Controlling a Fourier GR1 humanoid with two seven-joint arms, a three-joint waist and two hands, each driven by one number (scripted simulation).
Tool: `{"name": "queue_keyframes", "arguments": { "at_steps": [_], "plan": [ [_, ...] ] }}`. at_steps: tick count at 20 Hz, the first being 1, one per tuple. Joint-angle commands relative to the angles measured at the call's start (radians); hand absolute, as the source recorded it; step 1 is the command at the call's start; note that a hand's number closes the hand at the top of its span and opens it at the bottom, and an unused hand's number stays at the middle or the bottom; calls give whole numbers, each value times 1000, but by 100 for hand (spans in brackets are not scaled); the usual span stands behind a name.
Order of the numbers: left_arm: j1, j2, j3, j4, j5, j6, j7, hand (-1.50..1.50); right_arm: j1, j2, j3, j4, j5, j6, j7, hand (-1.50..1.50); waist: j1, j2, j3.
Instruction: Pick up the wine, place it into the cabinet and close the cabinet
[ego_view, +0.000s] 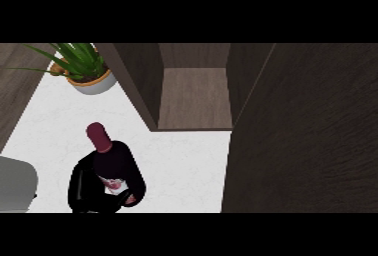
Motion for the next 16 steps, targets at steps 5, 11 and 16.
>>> {"name": "queue_keyframes", "arguments": {
  "at_steps": [5, 11, 16],
  "plan": [
    [-8, -11, -79, -297, -55, 169, 222, 150, 73, 6, 29, -199, -25, -18, 69, -150, 1, -1, 1],
    [-125, -99, -165, -378, -150, 352, 377, 150, 60, -16, -1, -234, -61, -6, 119, -150, -7, -1, 0],
    [-265, -168, -144, -310, -184, 445, 469, 150, 55, -14, -35, -212, -91, 2, 104, -150, -8, 3, 0]
  ]
}}
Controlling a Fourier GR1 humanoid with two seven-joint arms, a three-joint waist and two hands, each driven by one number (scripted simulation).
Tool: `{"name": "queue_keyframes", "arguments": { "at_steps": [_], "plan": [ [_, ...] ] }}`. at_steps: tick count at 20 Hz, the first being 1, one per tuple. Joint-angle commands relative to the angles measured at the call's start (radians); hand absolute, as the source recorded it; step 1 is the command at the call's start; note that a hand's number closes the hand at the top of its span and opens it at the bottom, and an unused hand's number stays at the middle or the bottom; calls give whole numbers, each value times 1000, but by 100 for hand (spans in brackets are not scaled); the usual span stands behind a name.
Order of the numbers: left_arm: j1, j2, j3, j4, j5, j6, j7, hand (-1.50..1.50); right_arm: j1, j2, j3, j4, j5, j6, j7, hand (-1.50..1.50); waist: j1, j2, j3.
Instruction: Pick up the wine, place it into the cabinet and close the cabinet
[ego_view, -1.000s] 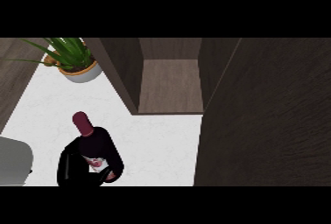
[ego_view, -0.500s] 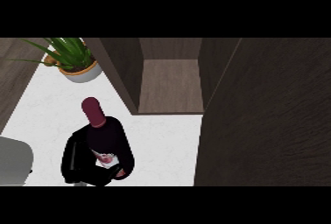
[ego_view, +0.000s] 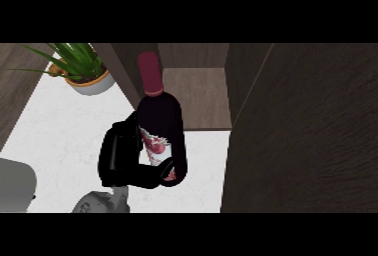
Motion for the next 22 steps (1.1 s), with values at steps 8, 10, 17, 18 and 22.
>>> {"name": "queue_keyframes", "arguments": {
  "at_steps": [8, 10, 17, 18, 22],
  "plan": [
    [-221, -64, -32, 165, -8, 189, 79, 150, 20, -25, -119, -165, -167, 48, 50, -150, -4, 5, 0],
    [-201, -64, 21, 163, -41, 163, 108, 150, 50, 0, -46, -212, -96, 22, 79, -150, 0, 2, -1],
    [-374, -65, -26, 400, 20, 223, 33, 150, 40, 22, -23, -155, -79, 40, 30, -150, -13, 6, -1],
    [-337, -65, -104, 384, 42, 291, 3, 150, 47, 9, -42, -170, -94, 42, 61, -150, -11, 5, -1],
    [-353, -65, -59, 498, 109, 243, -68, 150, 93, -20, -120, -193, -178, 88, 18, -150, -17, 6, 0]
  ]
}}
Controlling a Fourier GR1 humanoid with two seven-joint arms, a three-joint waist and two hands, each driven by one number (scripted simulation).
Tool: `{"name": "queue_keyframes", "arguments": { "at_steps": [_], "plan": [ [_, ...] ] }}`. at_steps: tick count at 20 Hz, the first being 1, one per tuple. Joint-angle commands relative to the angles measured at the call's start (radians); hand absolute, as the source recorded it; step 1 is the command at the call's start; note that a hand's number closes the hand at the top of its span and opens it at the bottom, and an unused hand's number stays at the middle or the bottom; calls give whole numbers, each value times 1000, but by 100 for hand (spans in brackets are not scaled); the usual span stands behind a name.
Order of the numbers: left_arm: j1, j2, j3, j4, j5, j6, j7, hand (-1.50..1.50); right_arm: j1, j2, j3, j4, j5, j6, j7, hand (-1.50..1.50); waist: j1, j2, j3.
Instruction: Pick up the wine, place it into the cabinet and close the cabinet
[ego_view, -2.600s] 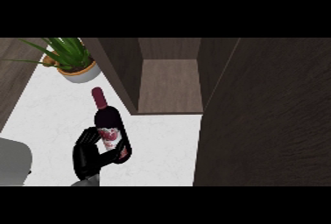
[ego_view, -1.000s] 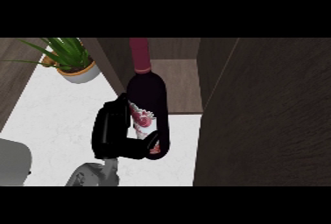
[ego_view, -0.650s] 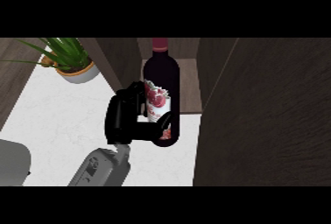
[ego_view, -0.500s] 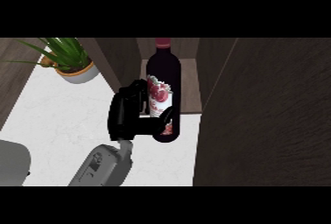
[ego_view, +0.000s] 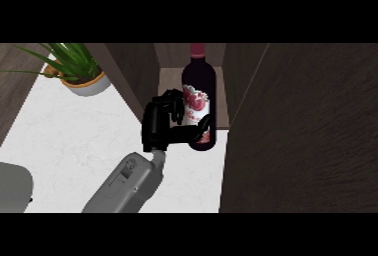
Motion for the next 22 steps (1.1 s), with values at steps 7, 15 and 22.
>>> {"name": "queue_keyframes", "arguments": {
  "at_steps": [7, 15, 22],
  "plan": [
    [-39, -1, -65, 216, 198, 0, -222, 150, 72, -8, -51, -192, -156, 29, 61, -150, -16, 2, 0],
    [-169, -1, -22, 403, 338, -69, -273, 150, 64, 22, -13, -190, -119, 15, 78, -150, -24, 5, -1],
    [-252, -1, 32, 518, 373, -133, -256, 150, 120, 14, -14, -203, -106, 42, 52, -150, -11, 2, 0]
  ]
}}
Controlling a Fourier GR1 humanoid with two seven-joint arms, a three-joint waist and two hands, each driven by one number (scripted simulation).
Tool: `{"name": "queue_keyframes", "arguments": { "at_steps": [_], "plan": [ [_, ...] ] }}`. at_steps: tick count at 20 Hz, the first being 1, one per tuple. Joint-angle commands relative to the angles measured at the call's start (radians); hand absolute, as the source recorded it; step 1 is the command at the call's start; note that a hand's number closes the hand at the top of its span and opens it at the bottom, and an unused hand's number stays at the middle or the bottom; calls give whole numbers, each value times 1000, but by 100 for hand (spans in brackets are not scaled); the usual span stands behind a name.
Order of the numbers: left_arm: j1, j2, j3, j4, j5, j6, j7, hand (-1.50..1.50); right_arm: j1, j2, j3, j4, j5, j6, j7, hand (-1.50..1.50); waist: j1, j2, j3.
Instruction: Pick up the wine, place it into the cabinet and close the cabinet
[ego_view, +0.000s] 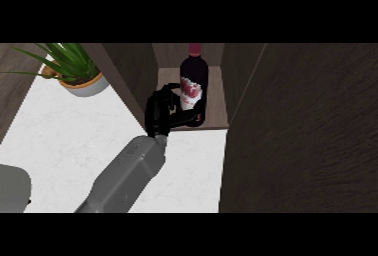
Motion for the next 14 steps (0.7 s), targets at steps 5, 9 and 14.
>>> {"name": "queue_keyframes", "arguments": {
  "at_steps": [5, 9, 14],
  "plan": [
    [-161, 3, 49, 131, 51, 0, 40, 150, 46, 0, -34, -194, -115, -6, 91, -150, 9, -1, 0],
    [-240, 2, 74, 199, 68, 20, 33, 150, 72, -25, -68, -197, -155, 41, 77, -150, 1, 0, 1],
    [-352, 21, 97, 283, 54, 54, 40, 150, 101, -2, -59, -145, -144, 67, -6, -150, -9, 2, 2]
  ]
}}
